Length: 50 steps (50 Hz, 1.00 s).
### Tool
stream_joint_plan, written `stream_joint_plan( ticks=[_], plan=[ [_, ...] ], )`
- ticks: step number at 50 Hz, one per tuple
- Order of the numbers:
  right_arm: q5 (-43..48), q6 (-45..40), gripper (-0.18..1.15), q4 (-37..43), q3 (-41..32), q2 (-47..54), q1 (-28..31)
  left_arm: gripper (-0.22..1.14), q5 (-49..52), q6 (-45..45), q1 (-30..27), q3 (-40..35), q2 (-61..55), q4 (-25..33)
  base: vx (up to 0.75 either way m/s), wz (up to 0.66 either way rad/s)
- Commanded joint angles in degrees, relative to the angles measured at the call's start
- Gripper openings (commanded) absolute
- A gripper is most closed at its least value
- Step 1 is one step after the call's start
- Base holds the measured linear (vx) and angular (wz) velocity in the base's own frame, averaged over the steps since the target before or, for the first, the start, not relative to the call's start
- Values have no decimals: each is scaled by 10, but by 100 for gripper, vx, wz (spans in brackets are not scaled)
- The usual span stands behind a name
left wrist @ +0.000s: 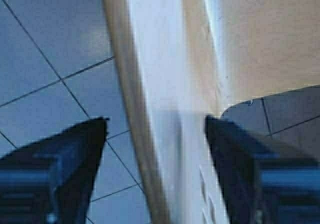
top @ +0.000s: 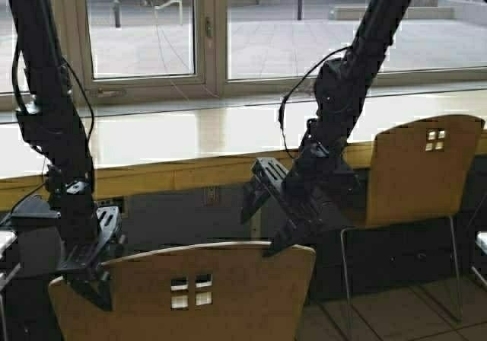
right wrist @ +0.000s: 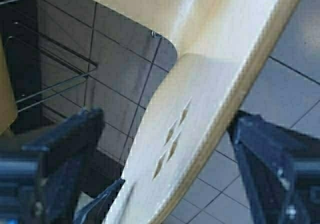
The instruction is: Push the chairs under the table
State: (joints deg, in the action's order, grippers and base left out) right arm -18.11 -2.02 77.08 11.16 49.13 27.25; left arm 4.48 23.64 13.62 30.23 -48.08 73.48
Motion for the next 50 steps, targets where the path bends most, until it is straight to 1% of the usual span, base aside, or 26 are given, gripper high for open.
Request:
stream_joint_plan(
  ticks=[1, 18, 38, 41, 44, 47, 50],
  plan=[
    [3, 0, 104, 2, -6, -11, -2, 92, 5, -1, 2, -18, -4, 1, 0, 0],
    [-15, -14, 104, 9, -52, 80, -2, 92, 6, -1, 2, -40, -31, 1, 0, 0],
    [-47, -11, 103, 7, -161, 170, -2, 91, 5, -1, 2, -63, -55, 1, 2, 1],
    [-50, -11, 101, 7, -170, 177, -2, 87, 6, -1, 2, -62, -54, 1, 2, 0],
    [-56, -11, 96, 7, -174, 182, -2, 78, 5, -1, 2, -62, -52, 1, 2, 0],
    [-58, -10, 86, 6, -176, 184, -2, 65, 6, -1, 3, -61, -51, 0, 2, 0],
    [-58, -8, 71, 5, -176, 185, -3, 48, 6, 0, 2, -59, -48, 0, 3, -1]
  ],
)
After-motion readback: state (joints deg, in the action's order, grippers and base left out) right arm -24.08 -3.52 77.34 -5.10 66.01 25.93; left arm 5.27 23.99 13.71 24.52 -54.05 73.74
